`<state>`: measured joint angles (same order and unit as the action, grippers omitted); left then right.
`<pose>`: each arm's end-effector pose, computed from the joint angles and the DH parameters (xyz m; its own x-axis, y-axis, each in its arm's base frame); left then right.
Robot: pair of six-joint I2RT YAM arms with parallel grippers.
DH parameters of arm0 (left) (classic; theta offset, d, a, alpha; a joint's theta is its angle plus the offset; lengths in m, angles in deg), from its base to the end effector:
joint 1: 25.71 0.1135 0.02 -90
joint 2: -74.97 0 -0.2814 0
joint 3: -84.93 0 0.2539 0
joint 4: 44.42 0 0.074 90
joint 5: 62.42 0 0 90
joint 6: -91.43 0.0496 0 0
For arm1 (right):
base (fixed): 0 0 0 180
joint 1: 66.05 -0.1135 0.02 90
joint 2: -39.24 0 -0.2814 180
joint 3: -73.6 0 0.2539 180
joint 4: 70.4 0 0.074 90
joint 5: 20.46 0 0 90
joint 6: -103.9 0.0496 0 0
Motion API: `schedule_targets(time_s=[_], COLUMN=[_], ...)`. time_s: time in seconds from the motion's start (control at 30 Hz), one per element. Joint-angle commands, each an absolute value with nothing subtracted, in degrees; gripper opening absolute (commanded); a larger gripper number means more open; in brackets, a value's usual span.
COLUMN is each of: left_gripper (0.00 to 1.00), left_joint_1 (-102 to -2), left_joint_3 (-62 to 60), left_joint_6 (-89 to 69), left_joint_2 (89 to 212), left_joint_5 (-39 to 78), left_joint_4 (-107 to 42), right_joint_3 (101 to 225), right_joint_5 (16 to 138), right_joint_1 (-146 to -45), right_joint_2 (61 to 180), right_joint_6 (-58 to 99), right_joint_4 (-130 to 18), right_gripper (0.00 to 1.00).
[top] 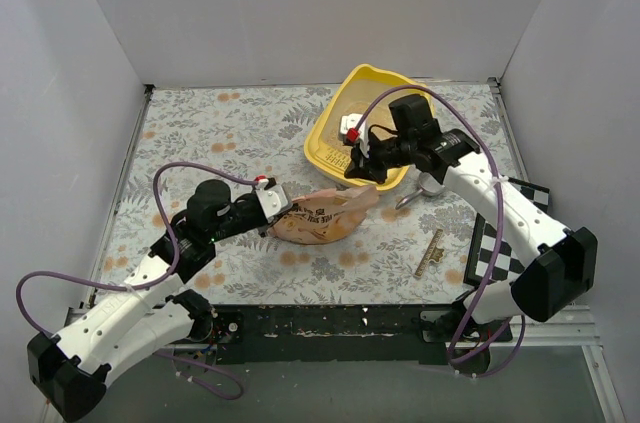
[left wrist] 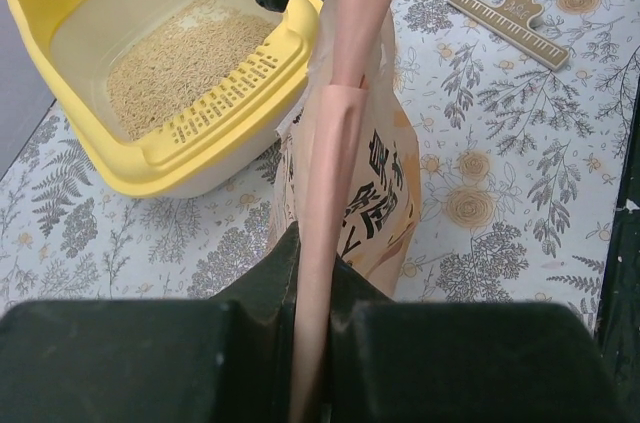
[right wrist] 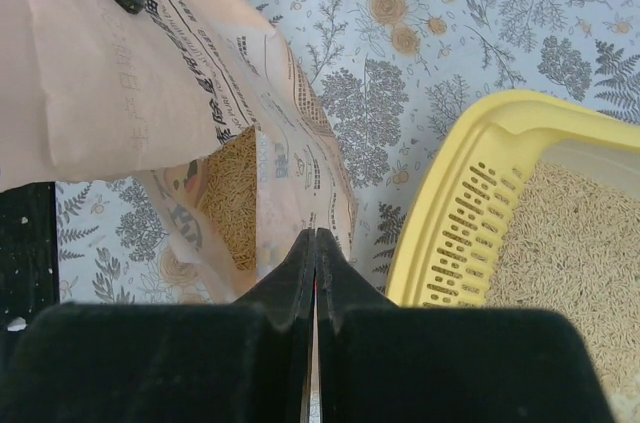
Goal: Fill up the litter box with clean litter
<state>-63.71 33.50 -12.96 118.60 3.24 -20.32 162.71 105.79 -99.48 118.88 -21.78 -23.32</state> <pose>0.1310 -0.1283 0.3087 -0.4311 0.0495 -0.9009 0.7903 0.5025 -0.3506 0.2427 0.1953 0.3625 0.0734 -0.5151 -0.8540 -0.9755 0.1410 -0.1689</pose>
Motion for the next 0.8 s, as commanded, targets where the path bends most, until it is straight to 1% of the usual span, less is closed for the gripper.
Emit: schedule_targets(time_s=[0.0,0.4,0.77], left_gripper=[0.00,0.00,0.00], left_joint_1=[-63.9,-64.0,-63.9], left_joint_3=[34.8,37.0,37.5], left_joint_6=[-13.5,-13.9,-14.4], left_joint_2=[115.9,114.6,113.6], left_joint_5=[3.4,4.4,4.6], left_joint_4=[-25.7,-27.9,-28.1], right_joint_3=[167.9,168.8,167.3], right_joint_5=[110.1,113.8,114.8], right_joint_1=[-100.5,-104.4,-106.3], right_joint_2=[121.0,124.9,123.6], right_joint_6=[-23.8,-24.9,-26.0], right_joint_4=[-18.0,-12.8,-7.9], right_gripper=[0.01,0.01,0.01])
